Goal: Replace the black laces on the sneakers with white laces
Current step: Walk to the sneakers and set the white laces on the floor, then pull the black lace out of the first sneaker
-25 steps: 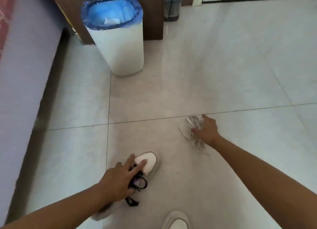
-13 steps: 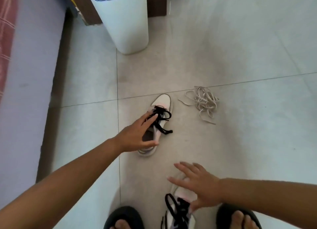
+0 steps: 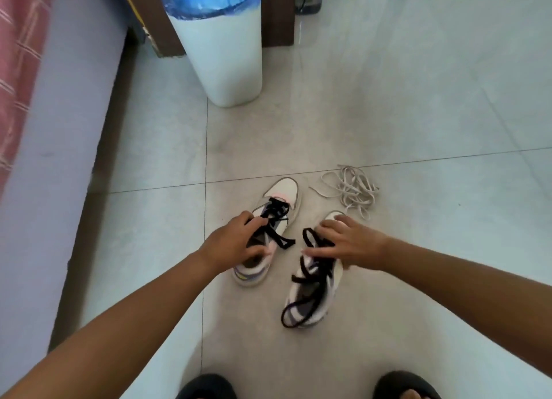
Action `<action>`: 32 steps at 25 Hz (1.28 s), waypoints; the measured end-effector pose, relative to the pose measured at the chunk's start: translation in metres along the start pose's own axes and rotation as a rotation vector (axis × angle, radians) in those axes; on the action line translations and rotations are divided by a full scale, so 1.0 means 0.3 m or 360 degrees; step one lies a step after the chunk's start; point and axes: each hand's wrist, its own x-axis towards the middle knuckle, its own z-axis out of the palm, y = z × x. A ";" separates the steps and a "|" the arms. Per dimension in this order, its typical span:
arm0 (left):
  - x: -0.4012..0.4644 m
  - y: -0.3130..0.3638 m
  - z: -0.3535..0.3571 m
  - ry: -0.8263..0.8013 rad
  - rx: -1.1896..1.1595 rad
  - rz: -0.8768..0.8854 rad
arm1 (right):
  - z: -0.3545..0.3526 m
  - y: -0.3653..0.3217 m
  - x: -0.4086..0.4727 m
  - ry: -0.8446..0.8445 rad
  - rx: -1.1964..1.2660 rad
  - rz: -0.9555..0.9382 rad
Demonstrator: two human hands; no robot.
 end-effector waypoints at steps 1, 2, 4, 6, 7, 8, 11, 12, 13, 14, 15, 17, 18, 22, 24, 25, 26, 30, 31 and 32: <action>0.006 0.002 -0.001 0.0024 -0.0008 -0.0039 | -0.010 0.045 0.031 0.0170 -0.0048 0.0140; 0.012 0.000 -0.007 0.0077 -0.0017 -0.0131 | -0.027 0.065 0.066 0.0295 -0.0027 0.0318; 0.019 -0.033 -0.029 0.0260 -0.0110 -0.0474 | -0.055 0.029 0.150 0.0537 0.0272 0.0786; 0.016 -0.090 -0.050 0.0410 -0.0266 -0.0798 | -0.070 -0.028 0.234 0.0574 0.0932 0.1265; 0.014 -0.112 -0.051 0.0426 -0.0332 -0.0866 | -0.086 -0.055 0.261 0.0416 0.1382 0.1379; 0.015 -0.119 -0.048 0.0431 -0.0404 -0.0874 | -0.096 -0.077 0.284 0.0256 0.1767 0.1371; 0.027 -0.123 -0.042 0.0354 -0.0597 -0.0757 | -0.108 -0.093 0.349 0.0025 0.1766 0.1113; 0.030 -0.139 -0.053 0.0322 -0.0619 -0.0712 | -0.121 -0.080 0.374 -0.0090 0.1518 0.1098; 0.035 -0.162 -0.069 0.0303 -0.0650 -0.0688 | -0.145 -0.054 0.397 -0.0199 0.1270 0.1109; 0.038 -0.184 -0.083 0.0295 -0.0711 -0.0681 | -0.174 -0.026 0.415 -0.0307 0.1040 0.1105; 0.040 -0.201 -0.093 0.0292 -0.0803 -0.0679 | -0.211 -0.003 0.431 -0.0378 0.0872 0.1086; 0.042 -0.212 -0.094 0.0339 -0.0962 -0.0659 | -0.271 0.022 0.447 -0.0421 0.0752 0.1057; 0.039 -0.212 -0.094 0.0351 -0.0979 -0.0648 | -0.287 0.020 0.450 -0.0433 0.0720 0.1043; 0.062 -0.198 -0.164 -0.0031 -0.0252 -0.0685 | -0.301 0.057 0.443 -0.0200 0.0945 0.1055; 0.079 -0.146 -0.217 -0.0102 0.0238 -0.0533 | -0.283 0.087 0.437 -0.0032 0.1151 0.1085; 0.083 -0.108 -0.238 -0.0041 0.0265 -0.0390 | -0.276 0.095 0.431 0.0009 0.1221 0.1061; 0.092 -0.072 -0.250 0.0014 0.0181 -0.0273 | -0.271 0.102 0.422 0.0033 0.1297 0.1034; 0.147 0.012 -0.223 -0.0021 -0.0370 -0.0370 | -0.258 0.154 0.375 0.0040 0.1463 0.0828; 0.152 0.022 -0.187 -0.0021 -0.0420 -0.0433 | -0.249 0.165 0.365 0.0048 0.1444 0.0772; 0.155 0.036 -0.154 -0.0010 -0.0391 -0.0475 | -0.243 0.167 0.354 0.0061 0.1479 0.0758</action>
